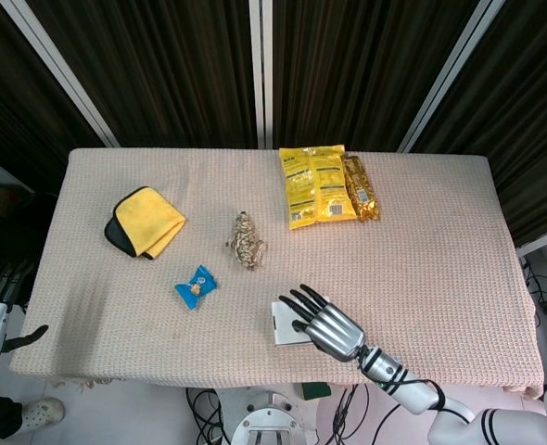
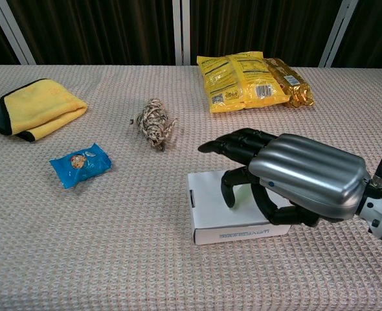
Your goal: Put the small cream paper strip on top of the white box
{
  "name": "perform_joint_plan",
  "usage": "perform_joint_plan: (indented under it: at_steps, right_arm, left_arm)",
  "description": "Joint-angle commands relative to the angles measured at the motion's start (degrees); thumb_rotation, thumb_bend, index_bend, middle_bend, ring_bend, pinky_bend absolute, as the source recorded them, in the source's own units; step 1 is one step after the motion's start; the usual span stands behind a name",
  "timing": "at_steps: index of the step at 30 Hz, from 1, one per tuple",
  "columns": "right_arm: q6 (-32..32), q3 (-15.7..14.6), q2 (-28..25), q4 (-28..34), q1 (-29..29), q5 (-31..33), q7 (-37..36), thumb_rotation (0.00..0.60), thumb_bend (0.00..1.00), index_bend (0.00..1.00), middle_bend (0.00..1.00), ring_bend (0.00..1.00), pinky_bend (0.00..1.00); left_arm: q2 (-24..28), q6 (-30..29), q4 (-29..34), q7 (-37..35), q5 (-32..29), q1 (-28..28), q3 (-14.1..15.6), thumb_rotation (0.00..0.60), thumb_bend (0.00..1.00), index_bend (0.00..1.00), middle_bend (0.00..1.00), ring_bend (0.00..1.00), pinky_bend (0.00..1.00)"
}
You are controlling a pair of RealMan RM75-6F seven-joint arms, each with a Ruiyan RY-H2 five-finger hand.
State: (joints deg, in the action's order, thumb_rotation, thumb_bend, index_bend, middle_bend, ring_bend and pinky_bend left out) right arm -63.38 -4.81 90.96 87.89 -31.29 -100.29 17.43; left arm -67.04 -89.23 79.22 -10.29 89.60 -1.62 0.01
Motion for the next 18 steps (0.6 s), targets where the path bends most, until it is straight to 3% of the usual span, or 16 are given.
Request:
perform_joint_plan:
  at_steps: [1,18]
  right_arm:
    - [0.42,-0.17,0.22,-0.29,0.05,0.25,0.28,0.600,1.00,0.46,0.00,0.00,0.00]
    - [-0.48,0.92,0.04,-0.02,-0.16,0.44,-0.88,0.600,1.00,0.46,0.00,0.00,0.00]
  left_arm:
    - [-0.01,0.05,-0.01,-0.02,-0.02,-0.01,0.01,0.600,0.04,0.08,0.07,0.03,0.09]
    - [0.11,-0.14,0.16,0.03,0.15,-0.03,-0.06,0.600,0.04,0.08,0.07,0.03,0.09]
